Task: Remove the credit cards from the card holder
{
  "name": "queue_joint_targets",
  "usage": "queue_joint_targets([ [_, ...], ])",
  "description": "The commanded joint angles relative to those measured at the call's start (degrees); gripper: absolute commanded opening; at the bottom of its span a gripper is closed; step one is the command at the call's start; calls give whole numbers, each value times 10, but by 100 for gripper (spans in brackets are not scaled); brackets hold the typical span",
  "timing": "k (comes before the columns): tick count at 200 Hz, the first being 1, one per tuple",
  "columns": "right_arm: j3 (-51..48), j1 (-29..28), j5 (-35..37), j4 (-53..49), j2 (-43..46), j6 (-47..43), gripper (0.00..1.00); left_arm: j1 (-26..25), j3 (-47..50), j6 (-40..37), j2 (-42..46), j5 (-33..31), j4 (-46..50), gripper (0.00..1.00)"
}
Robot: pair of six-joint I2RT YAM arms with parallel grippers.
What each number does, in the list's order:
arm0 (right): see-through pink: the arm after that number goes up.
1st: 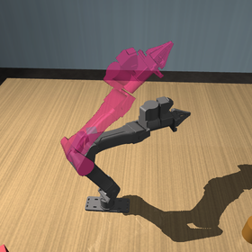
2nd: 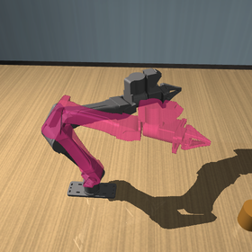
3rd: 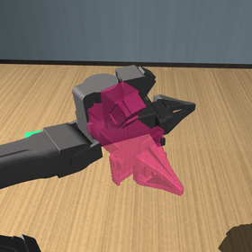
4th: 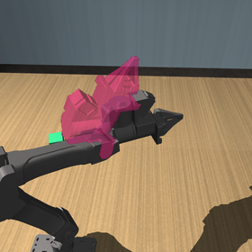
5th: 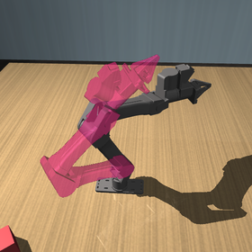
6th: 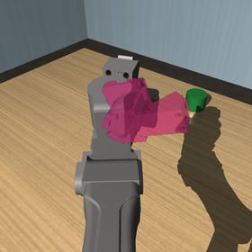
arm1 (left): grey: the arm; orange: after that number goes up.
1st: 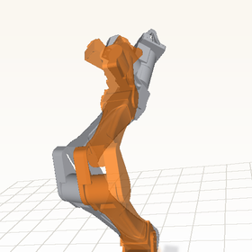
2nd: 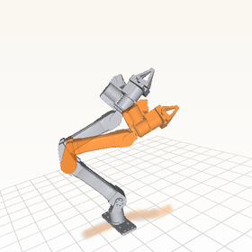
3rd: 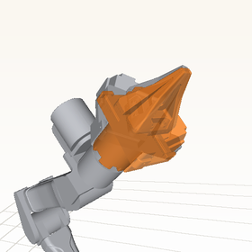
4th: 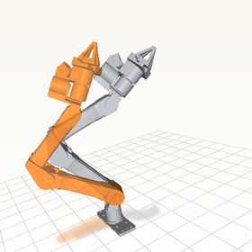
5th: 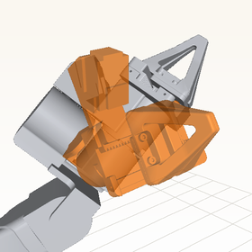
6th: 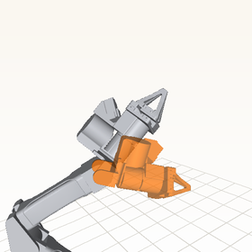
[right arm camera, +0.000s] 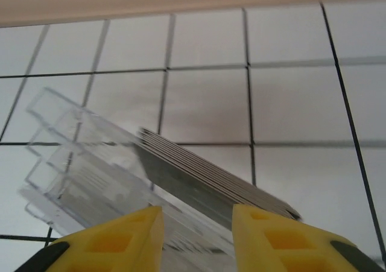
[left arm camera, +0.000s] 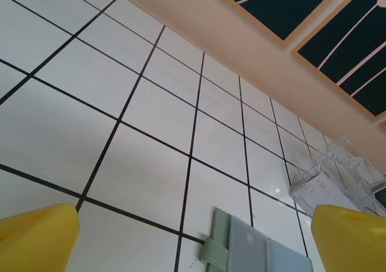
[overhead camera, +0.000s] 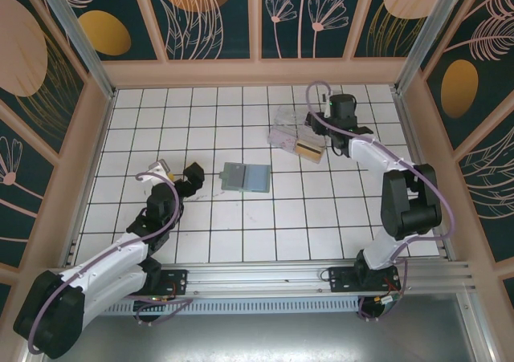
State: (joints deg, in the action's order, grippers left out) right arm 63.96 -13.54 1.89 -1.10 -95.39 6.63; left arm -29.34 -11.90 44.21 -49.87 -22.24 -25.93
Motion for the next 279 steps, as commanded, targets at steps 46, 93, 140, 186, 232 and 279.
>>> queue_joint_targets([
  [46,-69,16,-4,-7,5,151,41,3,-13,-3,-2,2,-20,98],
  [93,-65,31,11,-1,-15,149,40,3,-16,-3,-11,4,-21,99],
  [140,-57,33,6,35,-33,152,41,3,-16,-4,-10,2,-21,99],
  [186,-36,33,-1,39,-63,155,39,3,-16,-5,-13,1,-21,99],
  [232,-43,24,18,47,-55,121,25,3,-16,-7,-20,-1,-23,99],
  [279,-60,16,3,54,-42,87,22,3,-18,-6,-33,3,-27,99],
])
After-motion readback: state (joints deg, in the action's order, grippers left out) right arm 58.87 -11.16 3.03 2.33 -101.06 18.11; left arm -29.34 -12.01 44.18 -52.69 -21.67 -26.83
